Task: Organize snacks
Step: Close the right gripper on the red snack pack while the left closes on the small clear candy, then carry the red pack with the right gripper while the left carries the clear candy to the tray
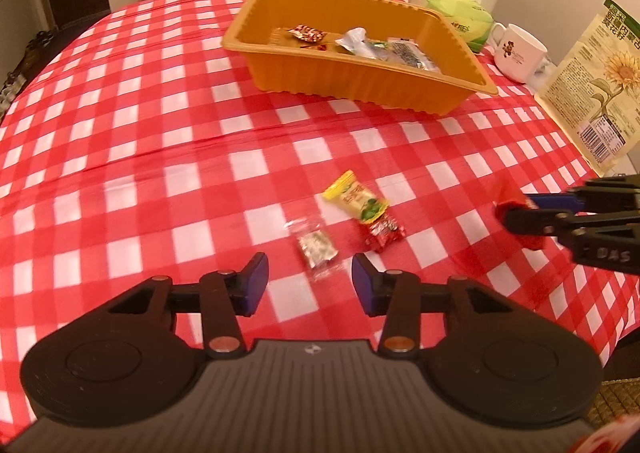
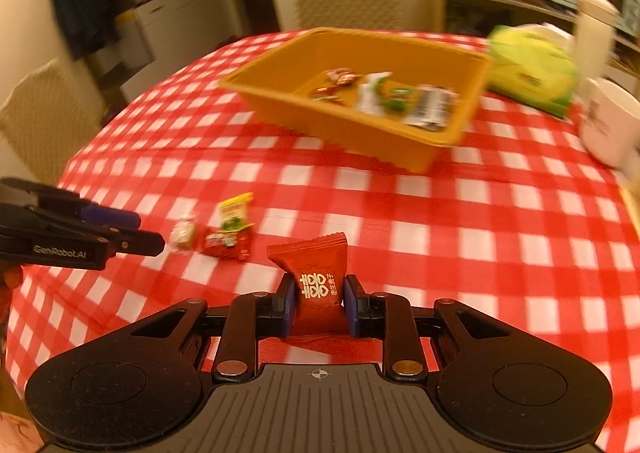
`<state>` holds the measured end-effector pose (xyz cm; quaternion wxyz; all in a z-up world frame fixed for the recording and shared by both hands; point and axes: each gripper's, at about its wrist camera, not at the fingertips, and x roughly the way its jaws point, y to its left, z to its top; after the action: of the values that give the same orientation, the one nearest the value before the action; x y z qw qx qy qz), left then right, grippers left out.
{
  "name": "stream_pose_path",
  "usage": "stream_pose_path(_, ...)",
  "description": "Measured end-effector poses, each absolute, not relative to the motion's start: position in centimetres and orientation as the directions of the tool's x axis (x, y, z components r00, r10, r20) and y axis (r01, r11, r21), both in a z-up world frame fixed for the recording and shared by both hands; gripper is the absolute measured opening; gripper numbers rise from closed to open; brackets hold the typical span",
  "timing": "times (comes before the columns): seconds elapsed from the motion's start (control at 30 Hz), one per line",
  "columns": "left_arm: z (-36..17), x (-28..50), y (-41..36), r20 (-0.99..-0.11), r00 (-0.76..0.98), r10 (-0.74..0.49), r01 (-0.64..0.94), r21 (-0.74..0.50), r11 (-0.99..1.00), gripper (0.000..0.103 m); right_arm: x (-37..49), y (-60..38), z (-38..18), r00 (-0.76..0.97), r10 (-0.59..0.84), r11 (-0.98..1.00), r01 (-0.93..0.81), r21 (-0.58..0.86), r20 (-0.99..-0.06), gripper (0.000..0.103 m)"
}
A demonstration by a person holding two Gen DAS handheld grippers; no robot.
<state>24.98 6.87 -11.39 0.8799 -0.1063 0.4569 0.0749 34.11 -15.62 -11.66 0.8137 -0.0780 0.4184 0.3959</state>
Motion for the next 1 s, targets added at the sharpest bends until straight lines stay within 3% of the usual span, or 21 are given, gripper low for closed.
stream_pose_path(0.23,-12.2,26.9,6.7,-0.820,0.572,0.034,-0.210,-0.106,0.972,0.023,34.2,-18.6,-11.0,0.387,0.541,0.748,-0.628,0.216,-0.747,0.026)
stream_pose_path(1.0,-12.6,26.9,7.1,-0.822,0.569,0.028,-0.172,-0.086,0.981,0.018,33.4,-20.1,-10.4,0.406,0.529,0.777,-0.585,0.233,-0.746,0.026)
